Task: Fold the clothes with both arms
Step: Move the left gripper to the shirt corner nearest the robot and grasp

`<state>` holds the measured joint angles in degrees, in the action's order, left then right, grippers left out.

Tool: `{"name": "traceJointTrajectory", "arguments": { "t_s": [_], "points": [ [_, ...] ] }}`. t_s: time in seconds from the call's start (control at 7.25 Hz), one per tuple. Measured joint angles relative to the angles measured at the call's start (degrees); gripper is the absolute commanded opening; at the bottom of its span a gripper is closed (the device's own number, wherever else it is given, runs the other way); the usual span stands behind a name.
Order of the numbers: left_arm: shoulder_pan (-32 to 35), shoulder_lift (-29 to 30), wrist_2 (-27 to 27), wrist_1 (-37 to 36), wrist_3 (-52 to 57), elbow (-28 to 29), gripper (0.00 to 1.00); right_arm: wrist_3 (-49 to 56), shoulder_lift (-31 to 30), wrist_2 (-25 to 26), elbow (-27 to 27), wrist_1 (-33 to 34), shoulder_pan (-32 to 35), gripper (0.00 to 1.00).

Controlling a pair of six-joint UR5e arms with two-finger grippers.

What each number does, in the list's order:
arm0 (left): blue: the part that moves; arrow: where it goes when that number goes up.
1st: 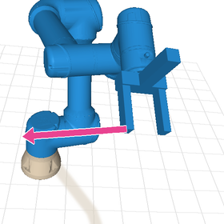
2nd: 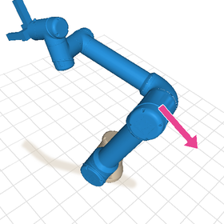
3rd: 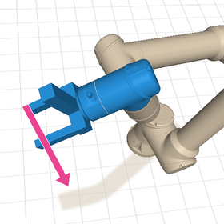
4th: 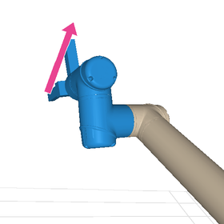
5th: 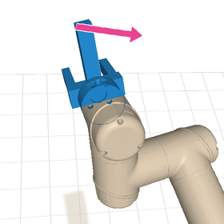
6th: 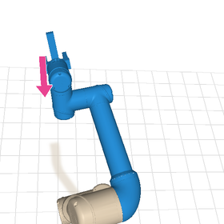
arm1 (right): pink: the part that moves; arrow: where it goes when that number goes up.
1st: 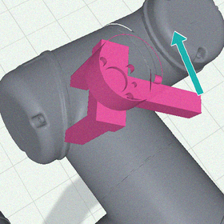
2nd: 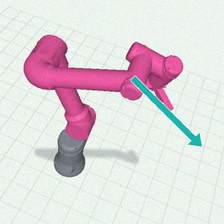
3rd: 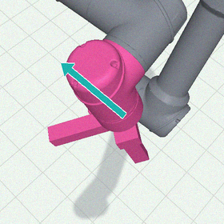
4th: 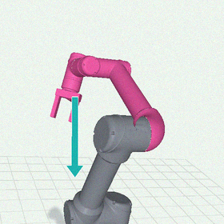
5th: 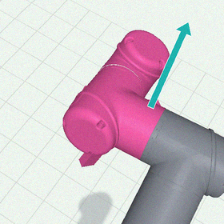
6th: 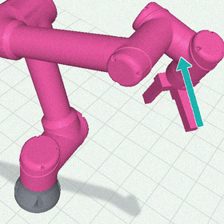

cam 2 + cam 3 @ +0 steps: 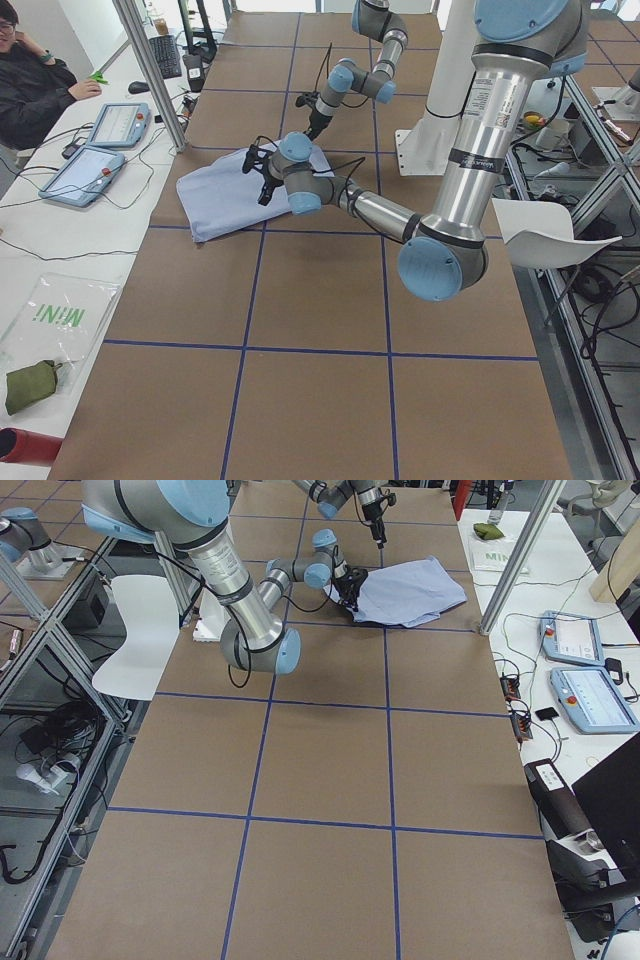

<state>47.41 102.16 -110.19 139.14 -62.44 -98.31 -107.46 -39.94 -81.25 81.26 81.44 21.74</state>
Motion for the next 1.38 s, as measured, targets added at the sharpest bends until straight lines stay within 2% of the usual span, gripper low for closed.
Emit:
{"name": "traceJointTrajectory", "arguments": {
  "t_s": [0.28,0.41,0.69,0.96,1.38],
  "points": [
    [-10.0,-4.3,9.2,-0.1,-16.5,-7.4,1.0,-0.1,0.0,0.0,0.1,0.0,0.0,0.0],
    [-14.1,-4.7,13.1,-0.2,-24.4,-8.3,0.93,-0.1,0.0,0.0,0.2,0.0,0.0,0.0],
    [-19.2,-4.6,18.6,-0.2,-34.0,-7.8,0.9,-0.1,0.0,0.0,0.2,0.0,0.0,0.0],
    [-23.3,-3.4,23.4,-0.3,-38.2,-5.4,0.9,-0.1,0.0,0.0,0.3,0.0,0.0,0.0],
    [-25.9,-2.3,25.1,-0.3,-39.4,-3.9,0.92,0.1,0.1,0.0,0.2,0.0,0.0,0.0]
  ]
}}
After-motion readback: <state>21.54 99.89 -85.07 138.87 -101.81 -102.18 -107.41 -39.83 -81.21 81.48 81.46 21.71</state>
